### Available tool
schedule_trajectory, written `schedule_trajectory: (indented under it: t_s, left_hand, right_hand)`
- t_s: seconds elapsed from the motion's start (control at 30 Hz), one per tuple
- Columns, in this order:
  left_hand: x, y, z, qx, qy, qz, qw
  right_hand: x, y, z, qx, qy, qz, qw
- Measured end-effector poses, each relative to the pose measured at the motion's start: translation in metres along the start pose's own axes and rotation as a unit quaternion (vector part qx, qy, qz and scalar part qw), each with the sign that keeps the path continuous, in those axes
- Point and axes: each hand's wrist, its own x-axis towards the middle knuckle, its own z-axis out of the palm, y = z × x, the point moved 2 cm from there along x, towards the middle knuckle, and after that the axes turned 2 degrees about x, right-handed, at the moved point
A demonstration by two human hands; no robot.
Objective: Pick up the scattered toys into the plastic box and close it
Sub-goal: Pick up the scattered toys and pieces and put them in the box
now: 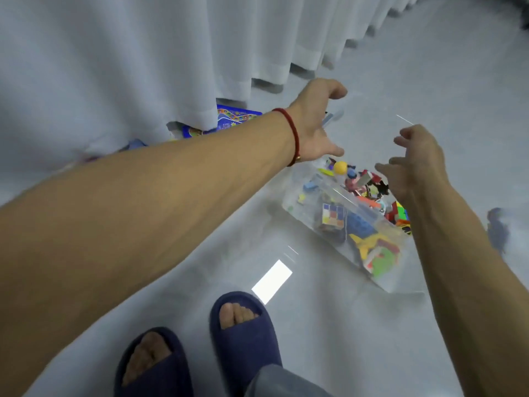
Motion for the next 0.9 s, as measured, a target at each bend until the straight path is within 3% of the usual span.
schedule_trajectory:
  t_s: [0.1, 0.2, 0.33, 0.43, 0.53, 0.73, 0.8, 0.83, 0.9]
  left_hand:
    - [0.005, 0.000, -0.033, 0.049, 0.060, 0.043, 0.996]
    - [0.008, 0.003, -0.092, 0.101, 0.153, 0.126, 0.975]
    - [0.004, -0.013, -0.192, 0.176, 0.278, 0.122, 0.936]
    - [-0.004, -0.040, -0.252, 0.245, 0.336, 0.073, 0.907]
    - [-0.015, -0.058, -0.300, 0.383, 0.356, 0.062, 0.850]
    - [-0.023, -0.062, -0.328, 0.557, 0.349, 0.093, 0.748]
    - [-0.016, -0.066, -0.327, 0.616, 0.326, 0.099, 0.711]
    - [-0.010, -0.068, -0.327, 0.644, 0.313, 0.101, 0.691]
    - [0.002, -0.071, -0.326, 0.692, 0.298, 0.099, 0.650]
  right_hand:
    - [-0.029, 0.002, 0.018, -0.040, -0.017, -0.135, 0.990]
    - [-0.066, 0.023, 0.051, -0.083, -0.154, -0.241, 0.955]
    - [-0.073, 0.105, 0.110, -0.301, -0.294, -0.273, 0.865]
    - [-0.041, 0.180, 0.145, -0.476, -0.298, -0.309, 0.767]
    - [-0.002, 0.230, 0.172, -0.604, -0.276, -0.315, 0.678]
    - [0.030, 0.263, 0.192, -0.643, -0.281, -0.405, 0.586]
    - [0.034, 0.266, 0.193, -0.621, -0.307, -0.407, 0.595]
    - [0.033, 0.265, 0.193, -0.595, -0.310, -0.386, 0.633]
    - [0.025, 0.258, 0.193, -0.516, -0.283, -0.261, 0.765]
